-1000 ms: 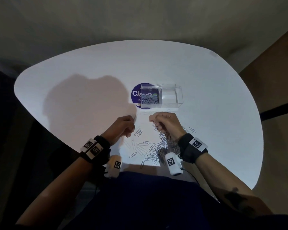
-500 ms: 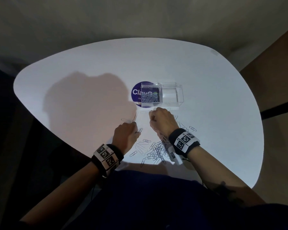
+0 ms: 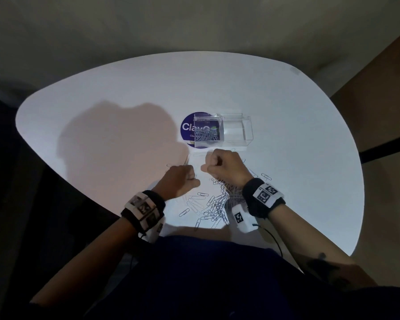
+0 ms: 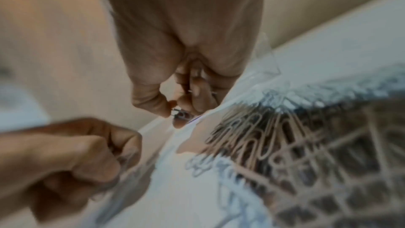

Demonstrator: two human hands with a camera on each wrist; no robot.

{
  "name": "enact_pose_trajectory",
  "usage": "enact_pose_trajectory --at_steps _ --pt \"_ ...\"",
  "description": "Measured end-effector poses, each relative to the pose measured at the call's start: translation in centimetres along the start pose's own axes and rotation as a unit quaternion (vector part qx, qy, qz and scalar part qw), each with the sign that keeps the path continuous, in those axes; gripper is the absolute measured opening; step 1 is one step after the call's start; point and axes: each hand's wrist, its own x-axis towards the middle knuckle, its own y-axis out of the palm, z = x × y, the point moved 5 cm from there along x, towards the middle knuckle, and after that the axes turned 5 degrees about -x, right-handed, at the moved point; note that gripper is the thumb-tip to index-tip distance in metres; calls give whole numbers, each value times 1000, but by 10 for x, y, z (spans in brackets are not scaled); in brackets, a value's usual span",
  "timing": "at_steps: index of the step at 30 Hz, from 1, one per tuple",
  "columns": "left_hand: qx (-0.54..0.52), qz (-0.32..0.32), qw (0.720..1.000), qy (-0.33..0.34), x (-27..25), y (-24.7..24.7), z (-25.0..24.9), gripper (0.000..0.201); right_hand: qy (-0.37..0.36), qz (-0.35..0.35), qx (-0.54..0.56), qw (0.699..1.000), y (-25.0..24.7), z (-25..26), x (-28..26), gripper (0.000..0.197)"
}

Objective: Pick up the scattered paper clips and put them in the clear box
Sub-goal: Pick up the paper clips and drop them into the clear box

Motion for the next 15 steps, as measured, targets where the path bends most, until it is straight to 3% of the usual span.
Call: enact_pose_trajectory --at_steps 2,4,6,8,10,12,13,15 --pt "-155 30 987 -42 -1 -5 3 17 34 10 139 990 -4 -4 -6 16" --pt "-314 48 944 -85 -4 -6 3 17 83 45 260 961 -2 -12 -9 16" --pt "-417 58 900 -112 -6 -6 1 22 135 62 322 935 0 -23 -9 30" --pt "-485 80 863 -119 -7 -5 0 19 156 90 355 918 3 -24 -13 28" --pt "-530 112 832 -115 -6 -2 -1 12 129 124 348 920 4 -17 -20 20" --pt "-551 122 817 -117 -5 1 -1 21 77 136 282 947 6 -9 -27 38" --pt "-546 117 821 -117 -4 4 1 30 44 140 240 960 8 -6 -31 41" --pt "-508 111 848 -105 -4 6 3 38 -36 163 141 976 15 0 -41 24"
